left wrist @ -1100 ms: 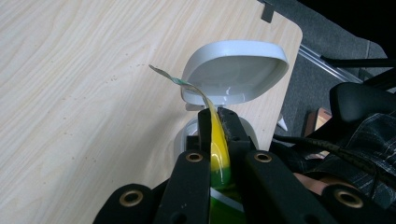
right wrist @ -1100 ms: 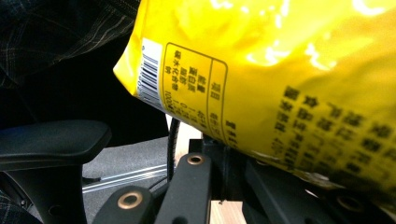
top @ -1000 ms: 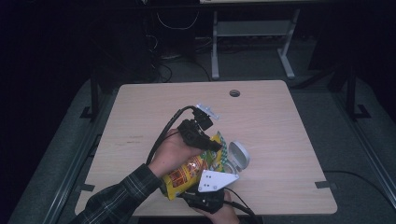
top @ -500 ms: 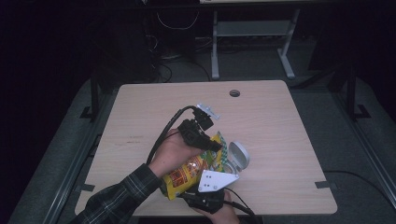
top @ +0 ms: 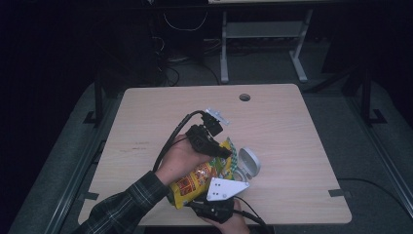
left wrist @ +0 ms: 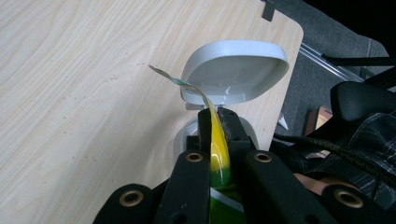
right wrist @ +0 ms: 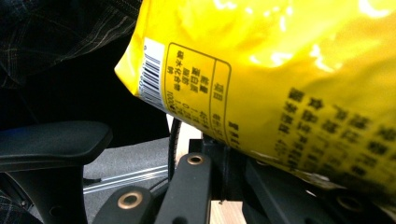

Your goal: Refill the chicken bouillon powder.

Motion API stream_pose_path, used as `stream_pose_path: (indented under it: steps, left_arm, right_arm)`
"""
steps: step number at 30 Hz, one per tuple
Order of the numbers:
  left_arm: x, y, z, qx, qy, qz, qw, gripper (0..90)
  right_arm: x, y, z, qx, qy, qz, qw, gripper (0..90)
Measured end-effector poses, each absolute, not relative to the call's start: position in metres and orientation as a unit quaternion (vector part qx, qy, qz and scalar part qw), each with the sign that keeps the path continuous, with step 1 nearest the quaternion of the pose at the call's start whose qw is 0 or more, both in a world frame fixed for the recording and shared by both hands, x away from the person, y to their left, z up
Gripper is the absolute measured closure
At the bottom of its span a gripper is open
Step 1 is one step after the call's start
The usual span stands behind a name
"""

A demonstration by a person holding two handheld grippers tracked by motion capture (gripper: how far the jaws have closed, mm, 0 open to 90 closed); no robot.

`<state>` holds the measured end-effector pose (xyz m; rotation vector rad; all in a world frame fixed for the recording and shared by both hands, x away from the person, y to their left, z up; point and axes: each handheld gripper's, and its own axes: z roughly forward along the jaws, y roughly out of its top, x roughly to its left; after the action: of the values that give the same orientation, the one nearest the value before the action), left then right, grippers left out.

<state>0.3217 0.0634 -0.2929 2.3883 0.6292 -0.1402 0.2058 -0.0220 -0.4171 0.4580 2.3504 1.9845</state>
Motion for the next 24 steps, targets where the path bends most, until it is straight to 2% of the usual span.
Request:
stream_pose_path:
  steps: [24]
  left_arm:
    - [0.3218, 0.0626, -0.2924, 0.914, 0.238, -0.052, 0.323, 89.9]
  right_arm:
    - [0.2057, -0.0223, -0.4169, 0.147, 0.754, 0.639, 0.014, 89.9]
